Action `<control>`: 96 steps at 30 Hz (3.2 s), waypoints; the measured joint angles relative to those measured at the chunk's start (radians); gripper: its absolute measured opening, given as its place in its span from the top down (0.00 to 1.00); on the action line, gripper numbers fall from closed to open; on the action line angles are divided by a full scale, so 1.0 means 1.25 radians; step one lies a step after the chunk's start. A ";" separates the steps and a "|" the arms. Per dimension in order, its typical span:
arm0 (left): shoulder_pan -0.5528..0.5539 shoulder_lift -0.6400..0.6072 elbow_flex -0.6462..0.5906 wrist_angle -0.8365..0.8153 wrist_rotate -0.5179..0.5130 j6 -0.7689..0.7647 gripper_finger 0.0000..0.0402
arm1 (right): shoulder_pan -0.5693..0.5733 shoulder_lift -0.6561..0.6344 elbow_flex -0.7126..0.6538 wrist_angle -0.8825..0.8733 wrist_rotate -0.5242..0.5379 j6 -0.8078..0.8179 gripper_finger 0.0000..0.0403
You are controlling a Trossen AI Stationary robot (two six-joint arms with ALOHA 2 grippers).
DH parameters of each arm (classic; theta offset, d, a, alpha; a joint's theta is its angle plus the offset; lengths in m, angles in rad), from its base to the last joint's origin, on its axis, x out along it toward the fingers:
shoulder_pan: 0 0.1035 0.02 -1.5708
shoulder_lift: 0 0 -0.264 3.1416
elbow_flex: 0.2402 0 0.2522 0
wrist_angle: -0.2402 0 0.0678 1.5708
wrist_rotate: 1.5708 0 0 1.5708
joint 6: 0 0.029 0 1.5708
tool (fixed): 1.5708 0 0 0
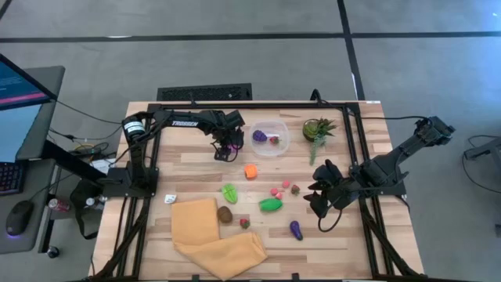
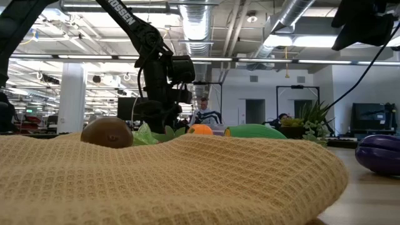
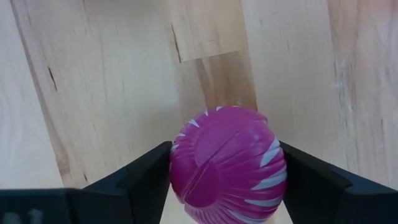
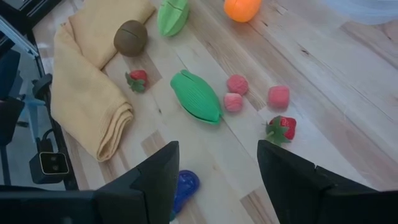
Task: Pick and placing Produce into tupperware
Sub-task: Put the onion in the transparent bin
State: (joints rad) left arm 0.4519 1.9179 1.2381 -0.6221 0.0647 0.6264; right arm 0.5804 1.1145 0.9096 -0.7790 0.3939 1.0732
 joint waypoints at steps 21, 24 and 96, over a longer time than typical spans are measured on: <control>0.000 -0.011 0.089 -0.002 0.118 -0.100 0.38 | 0.000 0.000 0.000 -0.011 0.000 -0.007 0.41; 0.000 -0.012 0.130 -0.031 0.154 -0.114 0.38 | 0.000 0.000 0.000 -0.009 0.000 -0.006 0.41; -0.080 0.100 0.196 0.295 0.116 -0.337 0.38 | 0.000 0.000 0.000 0.007 0.021 -0.014 0.41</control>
State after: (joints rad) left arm 0.3524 2.0429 1.4825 -0.2530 0.2102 0.2051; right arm 0.5808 1.1149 0.9092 -0.7705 0.4205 1.0553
